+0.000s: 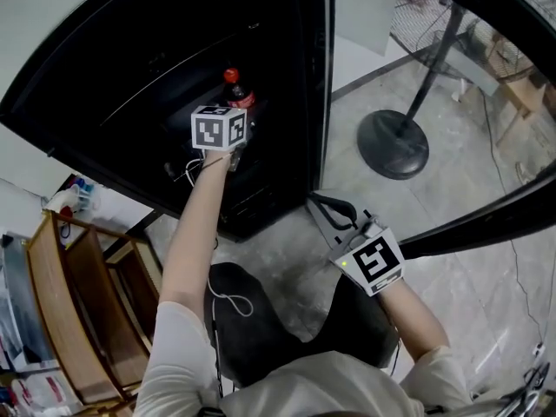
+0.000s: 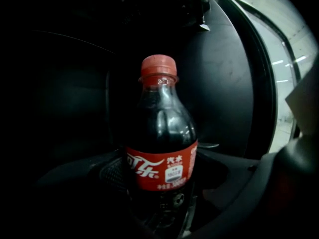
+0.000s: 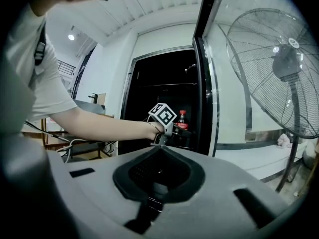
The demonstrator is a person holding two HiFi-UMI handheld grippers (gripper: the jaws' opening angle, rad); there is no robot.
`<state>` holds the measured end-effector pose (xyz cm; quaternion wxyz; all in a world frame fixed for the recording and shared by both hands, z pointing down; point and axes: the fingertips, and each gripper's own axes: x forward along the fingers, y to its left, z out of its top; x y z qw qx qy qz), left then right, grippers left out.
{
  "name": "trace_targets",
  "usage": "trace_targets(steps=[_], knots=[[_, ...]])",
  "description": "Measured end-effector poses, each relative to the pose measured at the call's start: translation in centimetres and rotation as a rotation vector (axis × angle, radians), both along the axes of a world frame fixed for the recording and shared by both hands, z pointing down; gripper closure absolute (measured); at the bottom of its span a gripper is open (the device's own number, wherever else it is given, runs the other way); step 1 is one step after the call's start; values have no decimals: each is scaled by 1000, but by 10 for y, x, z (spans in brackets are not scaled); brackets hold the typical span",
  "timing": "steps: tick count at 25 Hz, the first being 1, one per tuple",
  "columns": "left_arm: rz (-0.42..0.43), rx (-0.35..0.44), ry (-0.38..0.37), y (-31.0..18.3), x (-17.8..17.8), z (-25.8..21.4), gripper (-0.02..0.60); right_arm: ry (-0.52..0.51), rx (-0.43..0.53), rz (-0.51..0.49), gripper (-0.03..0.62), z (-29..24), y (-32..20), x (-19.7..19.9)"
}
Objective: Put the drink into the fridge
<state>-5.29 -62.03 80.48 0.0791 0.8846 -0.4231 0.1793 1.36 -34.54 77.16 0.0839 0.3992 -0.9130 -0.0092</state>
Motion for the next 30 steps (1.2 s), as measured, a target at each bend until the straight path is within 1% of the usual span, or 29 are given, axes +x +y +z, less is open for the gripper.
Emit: trace_targets(steps=[1, 5, 9, 12, 16, 18, 24, 26, 28, 30], knots=[[1, 7, 6, 2, -1, -2, 241, 0, -1, 1, 595, 0, -1, 1], [19, 52, -5, 18, -11, -10, 237, 11, -2, -13, 595, 3, 1, -4], [3, 108, -4, 34, -25, -32, 238, 9, -2, -16, 595, 3, -1, -9], [5, 149, 14, 51, -35, -45, 238, 6, 0, -15, 595, 2, -4, -14], [41, 199, 44, 86, -40, -61, 252, 6, 11, -27, 595, -2, -6, -23], [57, 225, 59, 104, -42, -71, 282, 6, 17, -33, 595, -5, -7, -27], [92, 279, 96, 140, -54, -94, 423, -1, 42, -24, 595, -13, -19, -35], [99, 295, 95, 146, -59, -96, 459, 6, 52, -11, 595, -14, -28, -37], [101, 305, 88, 151, -64, -96, 511, 21, 70, -4, 595, -16, -35, -38], [89, 309, 68, 155, -69, -95, 545, 8, 77, 4, 595, -23, -41, -41]])
